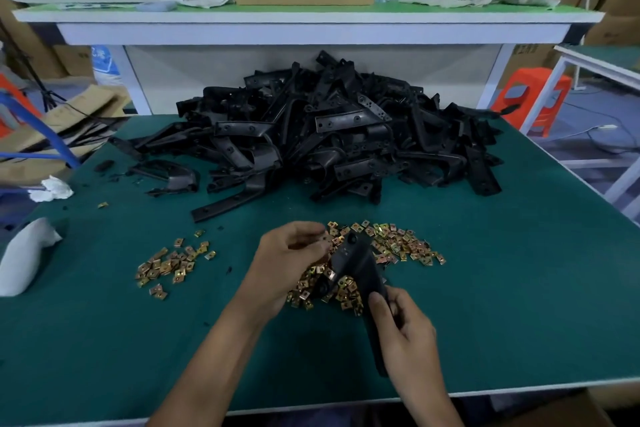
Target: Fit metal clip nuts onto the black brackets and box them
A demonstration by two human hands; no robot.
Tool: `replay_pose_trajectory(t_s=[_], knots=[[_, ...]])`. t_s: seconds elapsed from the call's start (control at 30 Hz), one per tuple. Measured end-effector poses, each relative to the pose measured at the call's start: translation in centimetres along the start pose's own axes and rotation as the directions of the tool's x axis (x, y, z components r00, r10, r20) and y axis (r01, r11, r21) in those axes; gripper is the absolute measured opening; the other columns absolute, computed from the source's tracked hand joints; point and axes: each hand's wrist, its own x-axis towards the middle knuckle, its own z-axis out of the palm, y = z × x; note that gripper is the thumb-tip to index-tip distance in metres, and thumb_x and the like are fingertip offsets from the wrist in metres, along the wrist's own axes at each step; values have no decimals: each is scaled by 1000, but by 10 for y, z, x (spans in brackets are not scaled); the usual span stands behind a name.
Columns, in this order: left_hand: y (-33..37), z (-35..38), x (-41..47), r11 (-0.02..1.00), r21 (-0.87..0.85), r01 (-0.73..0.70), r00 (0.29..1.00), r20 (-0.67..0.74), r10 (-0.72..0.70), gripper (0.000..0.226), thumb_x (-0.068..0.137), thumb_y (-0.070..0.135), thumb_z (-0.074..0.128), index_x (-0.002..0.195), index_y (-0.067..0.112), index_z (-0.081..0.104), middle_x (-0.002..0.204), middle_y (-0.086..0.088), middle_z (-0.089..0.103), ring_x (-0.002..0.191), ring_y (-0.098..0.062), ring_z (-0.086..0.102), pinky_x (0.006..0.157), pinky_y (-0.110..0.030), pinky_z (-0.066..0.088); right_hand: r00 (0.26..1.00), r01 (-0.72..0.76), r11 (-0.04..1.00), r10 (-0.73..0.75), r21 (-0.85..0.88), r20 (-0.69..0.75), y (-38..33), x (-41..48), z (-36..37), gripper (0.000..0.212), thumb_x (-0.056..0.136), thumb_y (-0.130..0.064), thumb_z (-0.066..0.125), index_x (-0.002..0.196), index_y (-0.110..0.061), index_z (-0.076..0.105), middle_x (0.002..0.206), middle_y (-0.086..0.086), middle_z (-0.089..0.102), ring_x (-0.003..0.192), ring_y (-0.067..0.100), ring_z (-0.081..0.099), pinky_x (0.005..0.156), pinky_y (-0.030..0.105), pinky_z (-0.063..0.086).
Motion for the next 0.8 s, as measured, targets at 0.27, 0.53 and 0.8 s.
replay_pose_trajectory(t_s=[0.27,0.53,0.8], knots=[[-7,-2,-6,999,7,31,996,88,-32,6,97,12,66,100,13,70,76,-5,64,67,-15,62,59,-20,51,999,17,1000,-17,0,31,-3,1,1,11,98,-36,60,93,-44,66,56,-12,48,54,1,44,49,18,32],[-6,-5,-7,991,-115,70,993,102,-58,11,92,6,70,101,9,75,97,-14,74,87,-22,68,83,-34,56,999,16,1000,-16,9,33,-4,0,0,19,100,-30,61,90,-45,67,56,-13,47,52,1,43,49,16,32],[-3,-11,-5,998,-60,23,986,165,-13,13,93,4,68,92,13,76,84,-2,74,74,-12,68,70,-22,58,999,13,1000,-13,5,47,-5,2,-1,16,100,-30,62,89,-37,70,56,-11,49,53,2,44,49,19,33]])
